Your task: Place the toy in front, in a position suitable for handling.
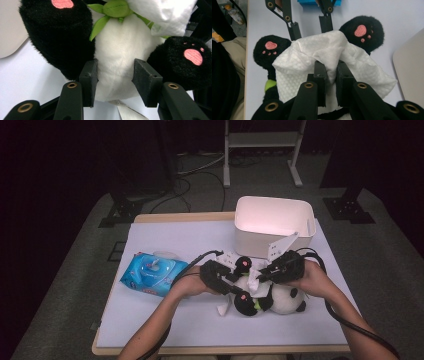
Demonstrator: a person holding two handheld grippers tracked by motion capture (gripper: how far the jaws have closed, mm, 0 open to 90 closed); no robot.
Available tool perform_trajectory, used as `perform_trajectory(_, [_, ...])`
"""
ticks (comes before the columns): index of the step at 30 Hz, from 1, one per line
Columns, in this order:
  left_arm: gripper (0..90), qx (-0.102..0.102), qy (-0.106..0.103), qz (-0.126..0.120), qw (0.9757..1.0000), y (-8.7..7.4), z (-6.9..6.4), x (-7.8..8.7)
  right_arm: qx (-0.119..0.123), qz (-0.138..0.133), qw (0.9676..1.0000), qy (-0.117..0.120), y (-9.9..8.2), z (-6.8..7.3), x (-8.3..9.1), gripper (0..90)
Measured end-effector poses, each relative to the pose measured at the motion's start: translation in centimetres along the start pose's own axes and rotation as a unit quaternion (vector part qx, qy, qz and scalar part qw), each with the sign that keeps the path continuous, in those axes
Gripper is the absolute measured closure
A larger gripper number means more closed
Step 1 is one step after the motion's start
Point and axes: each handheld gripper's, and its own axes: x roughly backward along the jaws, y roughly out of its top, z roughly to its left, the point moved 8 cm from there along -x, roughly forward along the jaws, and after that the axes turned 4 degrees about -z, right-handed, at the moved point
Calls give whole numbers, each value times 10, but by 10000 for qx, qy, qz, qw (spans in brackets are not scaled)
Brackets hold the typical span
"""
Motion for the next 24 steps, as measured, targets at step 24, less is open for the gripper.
perform_trajectory(24, [553, 133, 7, -132, 9998, 0, 5, -2, 132, 118, 9985, 513, 14, 13, -28, 801])
